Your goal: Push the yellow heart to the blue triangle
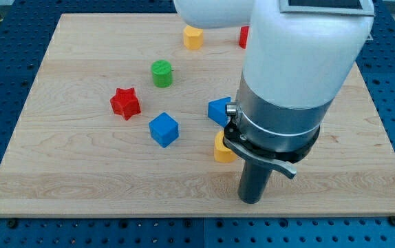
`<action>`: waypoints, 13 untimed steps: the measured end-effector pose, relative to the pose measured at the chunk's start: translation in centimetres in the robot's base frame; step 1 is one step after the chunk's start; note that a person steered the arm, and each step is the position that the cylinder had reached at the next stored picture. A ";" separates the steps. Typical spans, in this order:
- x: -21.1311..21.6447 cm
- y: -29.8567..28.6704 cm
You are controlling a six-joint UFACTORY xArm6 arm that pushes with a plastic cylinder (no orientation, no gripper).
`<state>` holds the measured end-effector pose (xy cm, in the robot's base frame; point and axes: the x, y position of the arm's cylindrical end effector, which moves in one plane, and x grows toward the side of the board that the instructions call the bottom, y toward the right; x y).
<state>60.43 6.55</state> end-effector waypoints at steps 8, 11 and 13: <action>-4.1 -3.1; -4.1 -0.2; -8.6 -0.6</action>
<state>51.82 5.94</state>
